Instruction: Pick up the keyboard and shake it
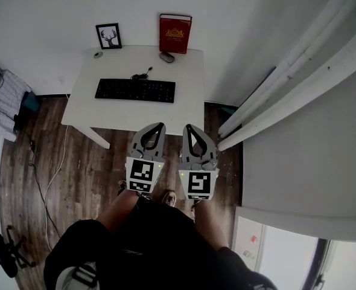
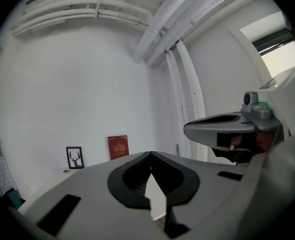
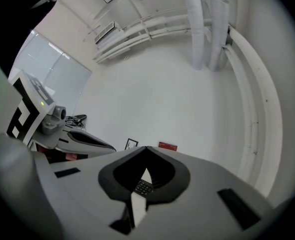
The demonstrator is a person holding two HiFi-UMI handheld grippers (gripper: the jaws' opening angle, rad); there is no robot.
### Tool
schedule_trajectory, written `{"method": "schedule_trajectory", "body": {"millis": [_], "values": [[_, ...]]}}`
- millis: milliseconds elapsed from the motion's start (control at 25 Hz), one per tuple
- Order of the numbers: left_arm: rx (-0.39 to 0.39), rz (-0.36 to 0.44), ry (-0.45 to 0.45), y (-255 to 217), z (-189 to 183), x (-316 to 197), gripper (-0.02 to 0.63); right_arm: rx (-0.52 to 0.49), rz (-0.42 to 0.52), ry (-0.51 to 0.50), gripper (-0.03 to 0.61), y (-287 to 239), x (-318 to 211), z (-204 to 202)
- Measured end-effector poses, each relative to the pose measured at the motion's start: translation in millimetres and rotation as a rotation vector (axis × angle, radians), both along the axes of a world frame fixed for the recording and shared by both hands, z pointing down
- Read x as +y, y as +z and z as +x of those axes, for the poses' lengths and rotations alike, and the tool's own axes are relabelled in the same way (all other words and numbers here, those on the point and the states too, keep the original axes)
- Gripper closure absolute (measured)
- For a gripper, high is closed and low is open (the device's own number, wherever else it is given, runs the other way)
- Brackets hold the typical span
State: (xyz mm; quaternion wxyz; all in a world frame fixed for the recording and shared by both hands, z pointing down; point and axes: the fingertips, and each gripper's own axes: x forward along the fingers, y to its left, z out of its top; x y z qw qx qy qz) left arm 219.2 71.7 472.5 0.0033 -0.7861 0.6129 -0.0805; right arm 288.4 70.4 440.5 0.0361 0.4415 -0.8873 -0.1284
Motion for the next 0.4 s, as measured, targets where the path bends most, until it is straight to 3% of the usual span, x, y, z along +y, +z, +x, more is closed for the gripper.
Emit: {"method": "schedule_trajectory", "body": {"millis": [400], "values": [[0.004,0.006,0.001,-4,6,-9,0.612,0.016,0.021,-0.049,0.557,-1,-23,-16]]}}
